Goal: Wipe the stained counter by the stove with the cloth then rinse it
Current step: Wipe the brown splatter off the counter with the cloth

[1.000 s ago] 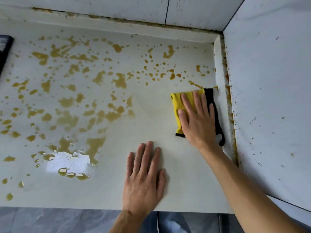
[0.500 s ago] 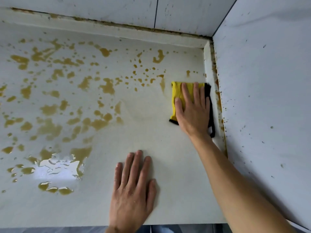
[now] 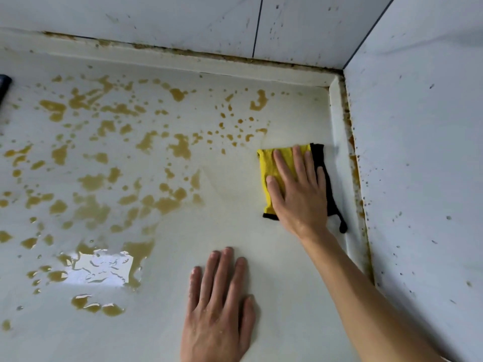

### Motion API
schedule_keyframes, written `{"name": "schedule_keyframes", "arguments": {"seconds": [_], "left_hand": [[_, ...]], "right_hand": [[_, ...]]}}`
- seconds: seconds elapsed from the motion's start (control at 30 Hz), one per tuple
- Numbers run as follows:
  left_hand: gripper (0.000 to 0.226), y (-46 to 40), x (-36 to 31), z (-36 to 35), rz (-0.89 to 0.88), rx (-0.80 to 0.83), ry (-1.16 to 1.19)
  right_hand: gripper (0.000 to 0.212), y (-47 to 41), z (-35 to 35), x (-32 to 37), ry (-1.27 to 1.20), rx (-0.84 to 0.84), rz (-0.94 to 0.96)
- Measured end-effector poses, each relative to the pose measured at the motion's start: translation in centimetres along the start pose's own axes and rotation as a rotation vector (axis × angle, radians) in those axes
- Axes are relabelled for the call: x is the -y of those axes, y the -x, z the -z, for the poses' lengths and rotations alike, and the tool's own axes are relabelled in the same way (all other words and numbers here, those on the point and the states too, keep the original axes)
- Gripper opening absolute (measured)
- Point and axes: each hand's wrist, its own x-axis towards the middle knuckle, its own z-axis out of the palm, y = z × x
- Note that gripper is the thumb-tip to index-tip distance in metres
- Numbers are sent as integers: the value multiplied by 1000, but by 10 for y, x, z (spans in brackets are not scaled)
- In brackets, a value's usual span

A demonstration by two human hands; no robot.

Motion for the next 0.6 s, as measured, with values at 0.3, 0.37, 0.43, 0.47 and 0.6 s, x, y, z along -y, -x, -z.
{"name": "schedule_keyframes", "arguments": {"seconds": [0.3, 0.37, 0.43, 0.47, 0.6], "left_hand": [[67, 0, 2, -3, -1, 4, -6], [68, 0, 3, -2, -6, 8, -12], [69, 1, 2, -2, -8, 10, -9], [69, 1, 2, -2, -11, 15, -10], [70, 2, 3, -3, -9, 25, 12]], "right_hand": [[62, -33, -5, 58, -2, -32, 101], [61, 2, -9, 51, 8, -18, 178], [62, 23, -8, 40, -7, 12, 180], [63, 27, -5, 36, -25, 36, 185], [66, 14, 17, 29, -124, -1, 174]]}}
